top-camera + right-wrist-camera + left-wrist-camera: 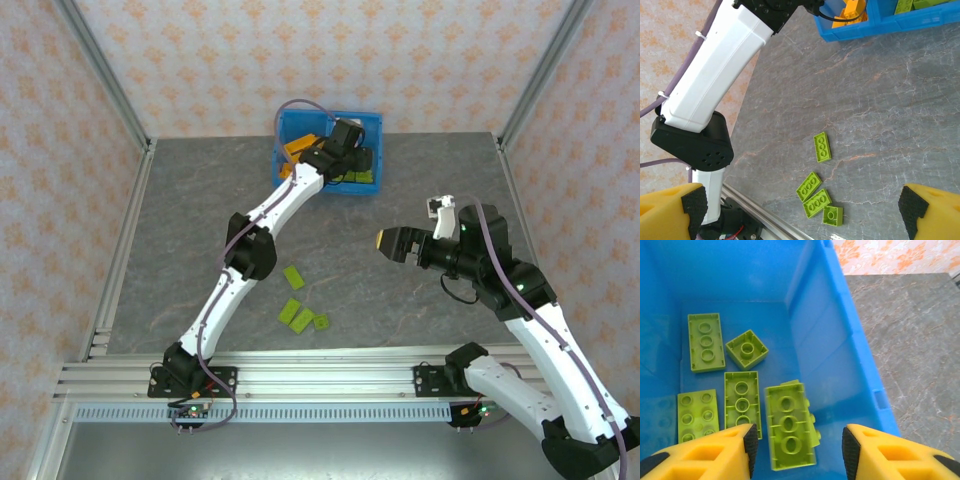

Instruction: Sort the legos into containers by color

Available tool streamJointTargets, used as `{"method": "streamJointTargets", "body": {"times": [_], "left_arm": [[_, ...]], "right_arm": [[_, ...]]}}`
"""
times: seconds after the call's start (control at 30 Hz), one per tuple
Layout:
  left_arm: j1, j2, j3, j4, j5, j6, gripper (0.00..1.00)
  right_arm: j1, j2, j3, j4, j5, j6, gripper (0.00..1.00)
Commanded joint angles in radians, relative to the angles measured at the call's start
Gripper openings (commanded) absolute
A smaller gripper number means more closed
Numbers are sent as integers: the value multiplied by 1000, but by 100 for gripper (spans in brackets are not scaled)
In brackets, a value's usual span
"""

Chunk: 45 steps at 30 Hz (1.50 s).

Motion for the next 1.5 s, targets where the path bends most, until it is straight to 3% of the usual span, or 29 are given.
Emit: {"method": "streamJointTargets", "body": {"times": [0.0,0.13,0.27,0.37,0.63,0.73,1.03,1.17,1.4,1.47], "left_arm": [[0,-145,27,-50,35,15,51],[-7,-318,-104,-89,73,51,52],[-17,-632,-514,47,45,126,52],[-16,-871,-791,109,-7,177,53],[-17,-1395,-1368,15,-269,287,54],[-16,-1566,-1537,-30,-293,289,57],[-16,-1965,-1746,-229,-102,545,71],[-16,-2140,-1876,-186,-36,606,85],[-16,-2371,-2037,-128,22,692,93],[-17,-2416,-2062,-109,23,711,96]], "right_arm": [[6,-13,-19,-8,19,9,99],[19,-5,-38,-9,60,-13,99],[88,72,-13,-74,197,-80,98],[159,156,1,-57,209,-96,97],[396,475,84,20,305,-176,96],[464,624,149,38,352,-212,95],[526,988,311,69,422,-226,91],[534,1101,362,88,390,-213,87],[554,1247,436,84,387,-189,84],[554,1273,446,79,403,-178,78]]}}
